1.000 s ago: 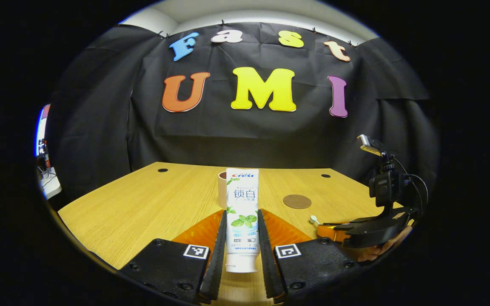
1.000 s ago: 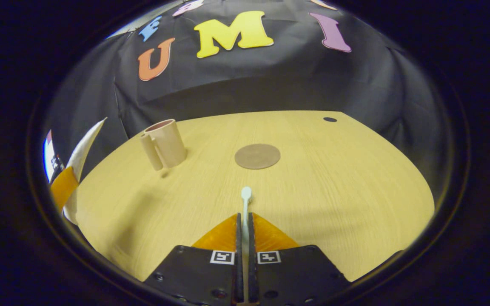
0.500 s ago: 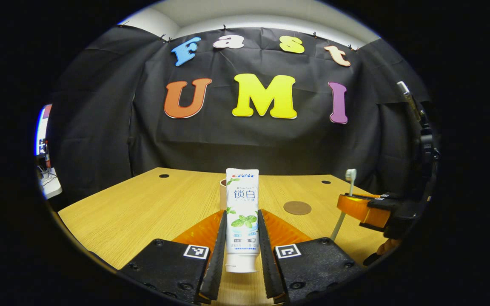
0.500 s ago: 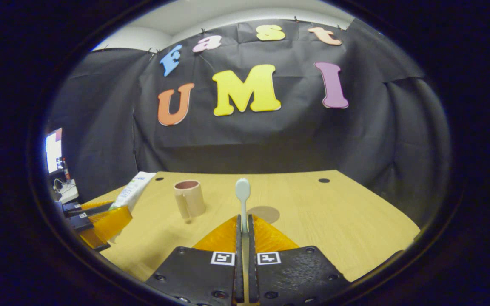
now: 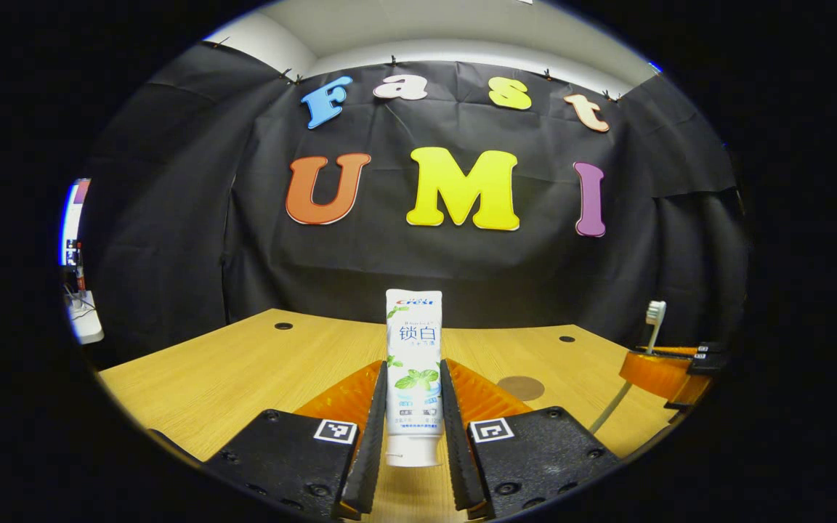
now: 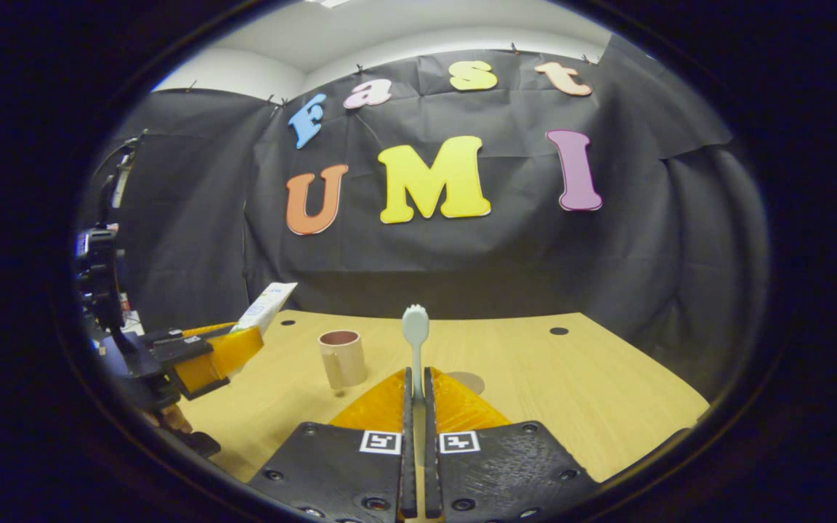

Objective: Put the toothbrush and toothpaste on the desktop into the cup, then pick up the cup and place it on the coaster on the desktop.

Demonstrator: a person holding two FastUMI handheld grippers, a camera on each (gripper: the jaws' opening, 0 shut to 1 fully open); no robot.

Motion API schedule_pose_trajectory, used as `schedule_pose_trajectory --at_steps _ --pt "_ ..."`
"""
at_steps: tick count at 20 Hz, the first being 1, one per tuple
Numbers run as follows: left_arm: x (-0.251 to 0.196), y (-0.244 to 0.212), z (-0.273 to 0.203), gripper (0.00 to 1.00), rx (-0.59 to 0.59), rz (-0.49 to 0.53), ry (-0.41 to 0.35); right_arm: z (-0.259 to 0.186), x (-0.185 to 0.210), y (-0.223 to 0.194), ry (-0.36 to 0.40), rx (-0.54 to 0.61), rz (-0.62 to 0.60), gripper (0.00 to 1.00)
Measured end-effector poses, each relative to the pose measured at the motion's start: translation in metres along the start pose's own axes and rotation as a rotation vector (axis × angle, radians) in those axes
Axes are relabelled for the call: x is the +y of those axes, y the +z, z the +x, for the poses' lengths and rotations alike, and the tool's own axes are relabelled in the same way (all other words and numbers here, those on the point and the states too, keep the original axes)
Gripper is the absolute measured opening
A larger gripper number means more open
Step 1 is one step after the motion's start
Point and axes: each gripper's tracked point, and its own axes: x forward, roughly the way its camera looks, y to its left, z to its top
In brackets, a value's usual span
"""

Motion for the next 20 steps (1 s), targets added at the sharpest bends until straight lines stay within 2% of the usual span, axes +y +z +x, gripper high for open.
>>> schedule_pose_trajectory --at_steps 3,8,11,12,13,17,18,19,20 --pt "-0.005 0.024 0.036 0.42 -0.020 -0.078 -0.040 0.002 0.004 -0.002 0.022 0.008 -0.002 0.05" --pt "0.010 0.030 0.112 0.42 -0.050 -0.032 -0.013 0.004 -0.004 -0.002 0.015 0.008 -0.002 0.04" --pt "0.004 0.016 0.150 0.42 -0.043 0.003 -0.048 0.008 -0.011 -0.001 0.005 0.006 0.011 0.04" --pt "-0.001 0.016 0.159 0.36 -0.050 0.009 -0.067 0.008 -0.013 -0.002 0.002 0.008 0.014 0.04" --pt "-0.003 0.014 0.165 0.42 -0.049 0.018 -0.076 0.009 -0.015 -0.002 -0.002 0.010 0.015 0.04" --pt "-0.012 0.014 0.171 0.42 -0.074 -0.015 -0.097 0.011 -0.018 -0.004 -0.013 0.017 0.017 0.03" --pt "-0.011 0.015 0.173 0.48 -0.080 -0.019 -0.098 0.011 -0.019 -0.005 -0.013 0.019 0.019 0.05" --pt "-0.007 0.014 0.173 0.43 -0.084 -0.019 -0.091 0.012 -0.018 -0.005 -0.013 0.019 0.019 0.05" --pt "-0.004 0.011 0.175 0.44 -0.078 -0.015 -0.081 0.012 -0.019 -0.005 -0.015 0.022 0.017 0.05"
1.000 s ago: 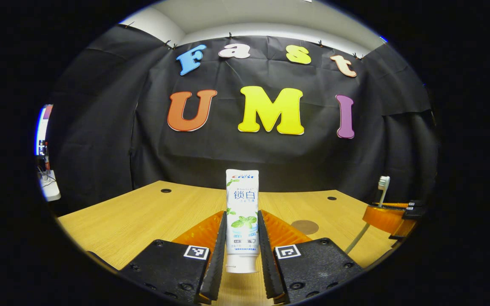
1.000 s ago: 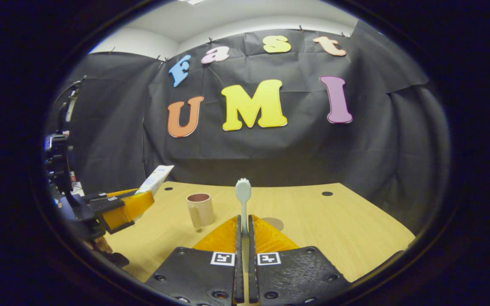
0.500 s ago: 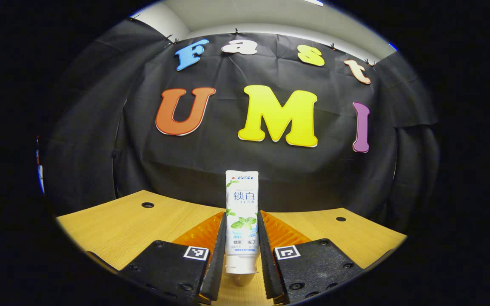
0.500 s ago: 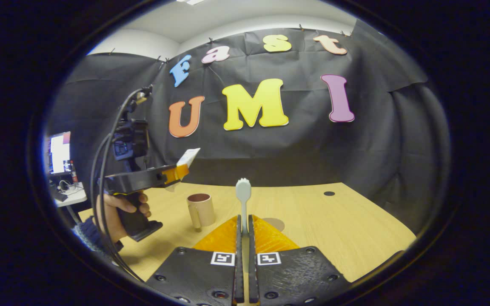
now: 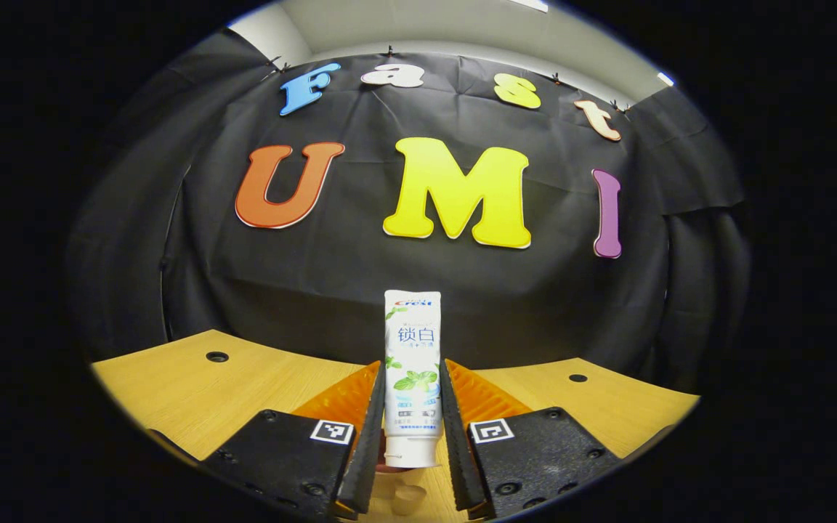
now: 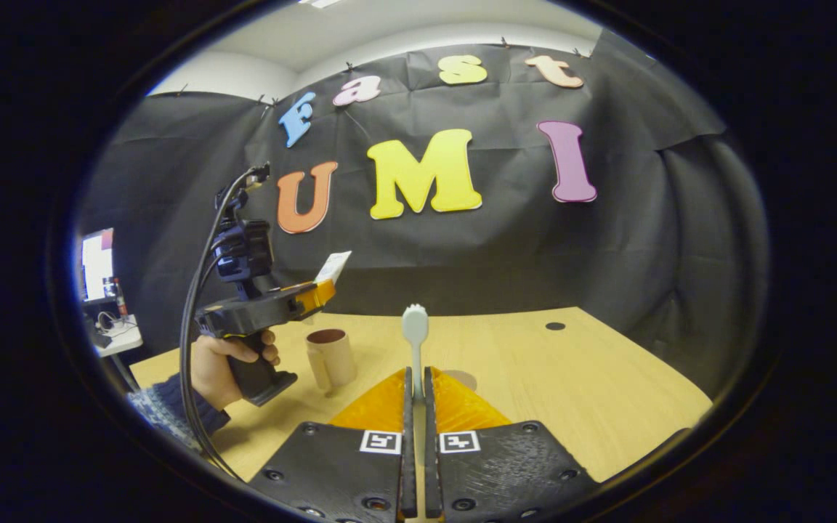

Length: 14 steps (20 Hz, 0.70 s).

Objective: Put the toothbrush and toothpaste on the desktop into the cup, then pick up the cup and place it on the coaster on the desktop.

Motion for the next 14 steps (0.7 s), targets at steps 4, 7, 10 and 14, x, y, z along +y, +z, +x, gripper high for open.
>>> schedule_pose_trajectory --at_steps 4,7,10,14 --pt "0.004 -0.015 0.003 0.44 0.031 -0.022 0.008 0.001 0.000 -0.002 0.004 0.015 0.018 0.04" --pt "0.005 -0.021 0.007 0.45 0.046 -0.015 0.015 0.003 -0.003 -0.001 0.001 0.021 0.021 0.05" --pt "0.006 -0.024 0.008 0.46 0.057 -0.015 0.015 0.003 -0.005 0.000 -0.002 0.016 0.017 0.04" --pt "0.006 -0.016 0.000 0.52 0.043 0.000 0.032 0.002 -0.007 0.001 -0.010 0.014 0.009 0.04"
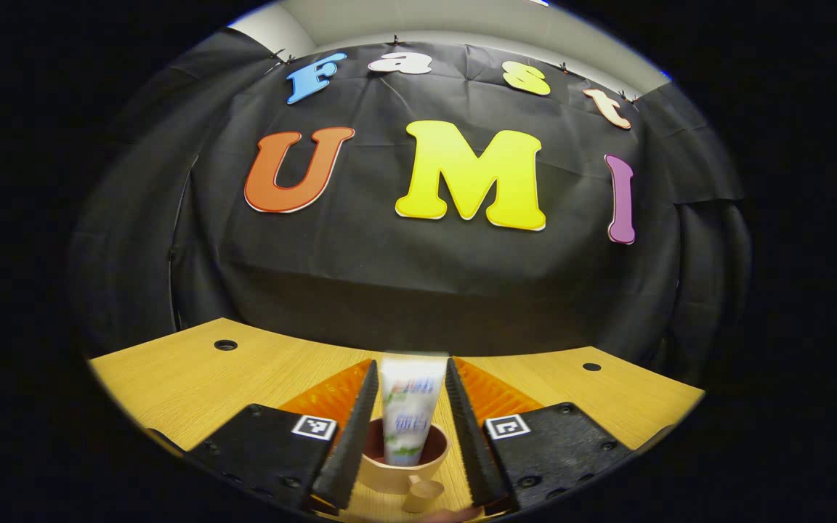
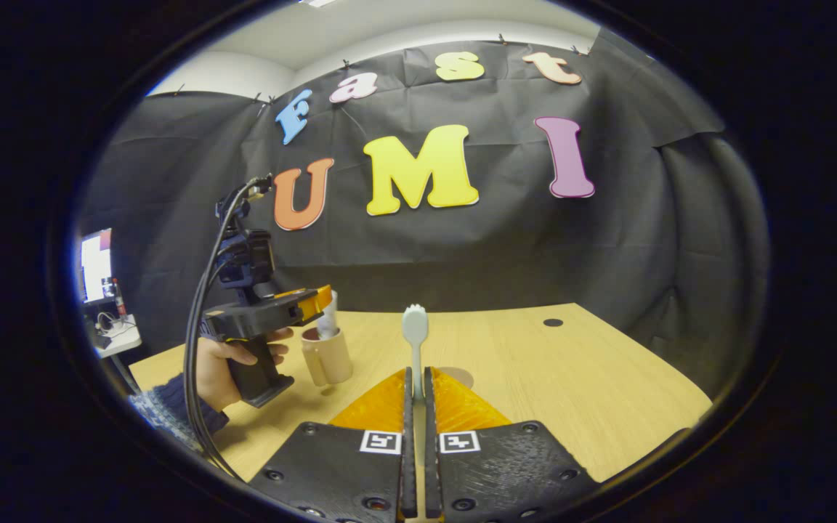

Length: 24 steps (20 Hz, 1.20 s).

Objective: Put the toothbrush and toothpaste on the desktop into the cup, then pick up the cup and place it on the coaster on the desktop.

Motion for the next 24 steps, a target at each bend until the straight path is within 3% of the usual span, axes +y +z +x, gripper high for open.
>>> schedule_pose_trajectory --at_steps 1,2,4,5,13,20,22,24 --pt "0.003 0.004 -0.002 0.73 -0.004 0.008 0.016 0.000 0.000 0.000 0.000 -0.001 -0.002 0.06" --pt "0.005 0.005 -0.005 0.88 -0.002 0.018 0.026 -0.001 0.000 0.000 -0.001 -0.001 -0.004 0.05" --pt "0.003 0.007 -0.013 0.90 0.009 0.026 0.015 0.001 0.002 -0.001 0.003 0.000 -0.007 0.04" --pt "0.006 0.008 -0.017 1.00 0.008 0.029 0.020 0.001 0.003 -0.001 0.005 0.001 -0.004 0.04" --pt "0.039 0.040 -0.084 1.00 -0.072 0.011 0.037 0.020 0.022 0.024 0.011 -0.025 -0.021 0.04" --pt "0.070 -0.013 -0.135 1.00 0.020 0.017 0.069 0.064 0.087 0.079 0.079 -0.088 -0.030 0.05" --pt "0.091 -0.015 -0.142 1.00 -0.003 0.040 0.128 0.083 0.107 0.084 0.083 -0.096 -0.053 0.04" --pt "0.099 -0.022 -0.143 1.00 0.007 0.036 0.139 0.105 0.129 0.083 0.104 -0.088 -0.060 0.05"
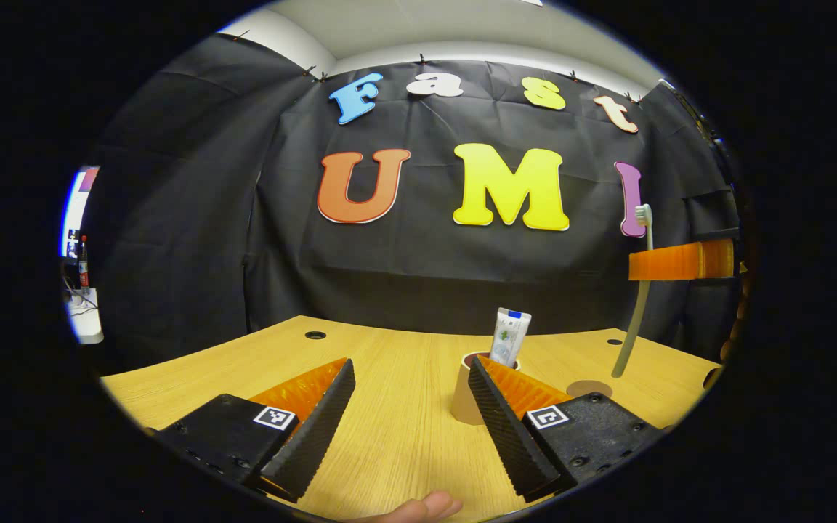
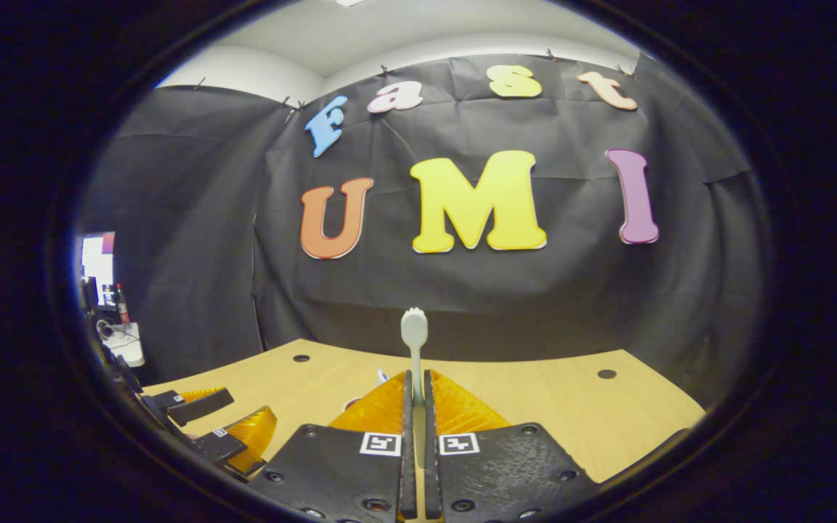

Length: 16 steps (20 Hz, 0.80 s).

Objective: Put the toothbrush and toothpaste on the desktop into the cup, then pick up the cup and place it on the coaster on the desktop.

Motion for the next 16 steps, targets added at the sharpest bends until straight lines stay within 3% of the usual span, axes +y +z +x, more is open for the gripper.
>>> schedule_pose_trajectory --at_steps 1,2,3,9,10,11,16 --pt "0.005 -0.002 -0.002 0.98 0.003 0.001 0.007 0.011 0.008 -0.001 0.006 0.007 0.008 0.05" --pt "0.008 -0.001 -0.003 0.88 0.001 -0.005 0.010 0.022 0.018 -0.002 0.017 0.018 0.016 0.05" --pt "0.010 -0.002 -0.004 0.98 0.004 -0.012 0.006 0.032 0.028 0.000 0.031 0.020 0.023 0.05" --pt "0.031 -0.020 -0.006 0.98 0.037 -0.068 0.030 0.084 0.060 0.029 0.027 -0.074 0.000 0.04" --pt "0.030 -0.020 -0.006 0.88 0.042 -0.071 0.027 0.091 0.064 0.027 0.022 -0.075 -0.007 0.03" --pt "0.030 -0.020 -0.006 0.98 0.042 -0.066 0.021 0.096 0.064 0.024 0.009 -0.069 -0.015 0.03" --pt "0.028 -0.010 -0.009 0.98 0.013 -0.056 0.006 0.118 0.076 0.002 0.005 -0.015 -0.019 0.05"
